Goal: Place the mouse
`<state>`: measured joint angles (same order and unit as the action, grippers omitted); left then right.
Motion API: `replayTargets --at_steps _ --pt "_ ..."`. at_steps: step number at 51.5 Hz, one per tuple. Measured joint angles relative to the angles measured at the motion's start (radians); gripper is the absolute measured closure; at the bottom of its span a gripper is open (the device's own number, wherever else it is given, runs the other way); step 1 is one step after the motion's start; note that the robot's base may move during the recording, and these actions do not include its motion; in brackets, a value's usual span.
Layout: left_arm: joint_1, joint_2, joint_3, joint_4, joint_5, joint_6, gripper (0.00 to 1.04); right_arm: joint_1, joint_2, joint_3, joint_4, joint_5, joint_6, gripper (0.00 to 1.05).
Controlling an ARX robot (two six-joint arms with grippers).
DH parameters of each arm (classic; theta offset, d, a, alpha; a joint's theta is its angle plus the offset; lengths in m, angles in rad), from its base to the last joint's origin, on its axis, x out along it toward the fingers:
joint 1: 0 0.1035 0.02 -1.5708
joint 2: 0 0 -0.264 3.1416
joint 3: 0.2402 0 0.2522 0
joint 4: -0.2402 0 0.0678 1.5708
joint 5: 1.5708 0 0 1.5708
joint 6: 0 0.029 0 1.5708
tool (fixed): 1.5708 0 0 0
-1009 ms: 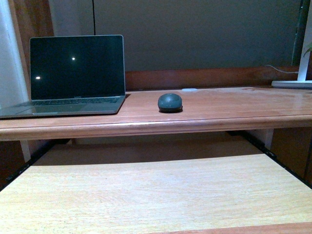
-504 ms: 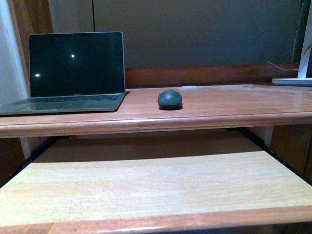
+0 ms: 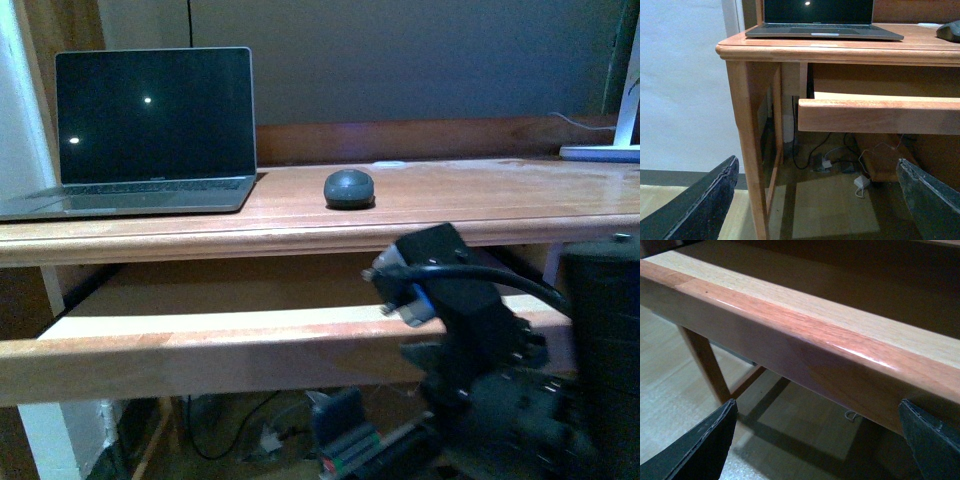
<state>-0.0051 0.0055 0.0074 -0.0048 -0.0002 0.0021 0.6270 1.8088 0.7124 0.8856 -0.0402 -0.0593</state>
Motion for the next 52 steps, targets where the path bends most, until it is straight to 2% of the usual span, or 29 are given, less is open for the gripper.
replayTargets --at_steps 19,25,35,43,52 --pt "0.000 0.000 0.000 0.000 0.000 0.000 0.08 0.032 0.240 0.372 -0.143 0.223 0.049 0.07" --pt "0.000 0.000 0.000 0.000 0.000 0.000 0.08 0.045 0.275 0.431 -0.206 0.264 0.060 0.07" --pt "0.000 0.000 0.000 0.000 0.000 0.000 0.08 0.048 0.286 0.447 -0.218 0.277 0.082 0.07" --pt "0.000 0.000 0.000 0.000 0.000 0.000 0.08 -0.005 0.127 0.272 -0.144 0.253 0.156 0.07" --pt "0.000 0.000 0.000 0.000 0.000 0.000 0.08 -0.056 -0.354 -0.140 -0.157 0.204 0.276 0.07"
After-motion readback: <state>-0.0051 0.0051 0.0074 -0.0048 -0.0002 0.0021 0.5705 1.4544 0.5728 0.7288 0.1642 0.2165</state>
